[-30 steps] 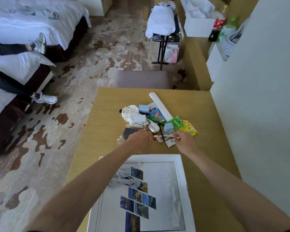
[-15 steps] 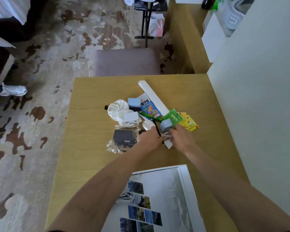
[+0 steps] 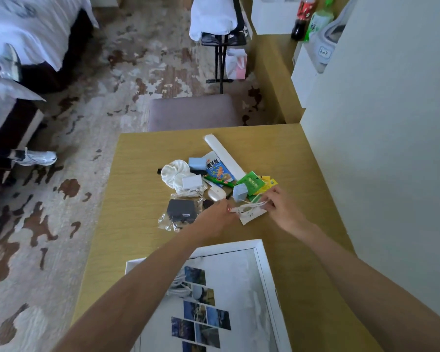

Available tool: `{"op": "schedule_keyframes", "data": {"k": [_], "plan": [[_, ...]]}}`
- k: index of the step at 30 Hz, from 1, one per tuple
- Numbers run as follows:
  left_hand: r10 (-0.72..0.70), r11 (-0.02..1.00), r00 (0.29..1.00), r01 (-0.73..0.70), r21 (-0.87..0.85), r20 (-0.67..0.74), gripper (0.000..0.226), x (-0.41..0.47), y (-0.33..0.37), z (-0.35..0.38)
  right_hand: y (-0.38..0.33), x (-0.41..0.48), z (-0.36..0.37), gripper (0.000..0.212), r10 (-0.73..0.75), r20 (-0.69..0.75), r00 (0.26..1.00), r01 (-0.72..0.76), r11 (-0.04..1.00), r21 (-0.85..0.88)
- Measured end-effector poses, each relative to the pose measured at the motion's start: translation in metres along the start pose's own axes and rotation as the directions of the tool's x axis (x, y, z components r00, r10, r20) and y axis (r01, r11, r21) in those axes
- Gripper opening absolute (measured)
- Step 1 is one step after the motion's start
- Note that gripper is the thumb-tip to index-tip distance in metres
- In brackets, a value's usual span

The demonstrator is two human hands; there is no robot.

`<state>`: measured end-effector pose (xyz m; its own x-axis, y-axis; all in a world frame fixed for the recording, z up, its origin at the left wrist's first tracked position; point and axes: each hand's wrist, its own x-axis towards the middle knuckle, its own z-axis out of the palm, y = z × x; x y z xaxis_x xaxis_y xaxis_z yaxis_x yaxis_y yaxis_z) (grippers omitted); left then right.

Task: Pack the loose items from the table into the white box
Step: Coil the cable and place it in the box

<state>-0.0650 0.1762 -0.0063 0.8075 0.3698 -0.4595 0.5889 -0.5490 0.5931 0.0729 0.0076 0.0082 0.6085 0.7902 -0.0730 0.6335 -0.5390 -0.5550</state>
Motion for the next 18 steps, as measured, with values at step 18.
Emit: {"op": "schedule_keyframes", "data": {"k": [18], "plan": [[0.202,0.975,0.896,-0.222,-0.007,-0.395,0.016,-0.219,-0.041,-0.041,-0.144,-0.096,0.019,0.078,-0.450,0.025,0.893,0.443,0.887,0.128]]}}
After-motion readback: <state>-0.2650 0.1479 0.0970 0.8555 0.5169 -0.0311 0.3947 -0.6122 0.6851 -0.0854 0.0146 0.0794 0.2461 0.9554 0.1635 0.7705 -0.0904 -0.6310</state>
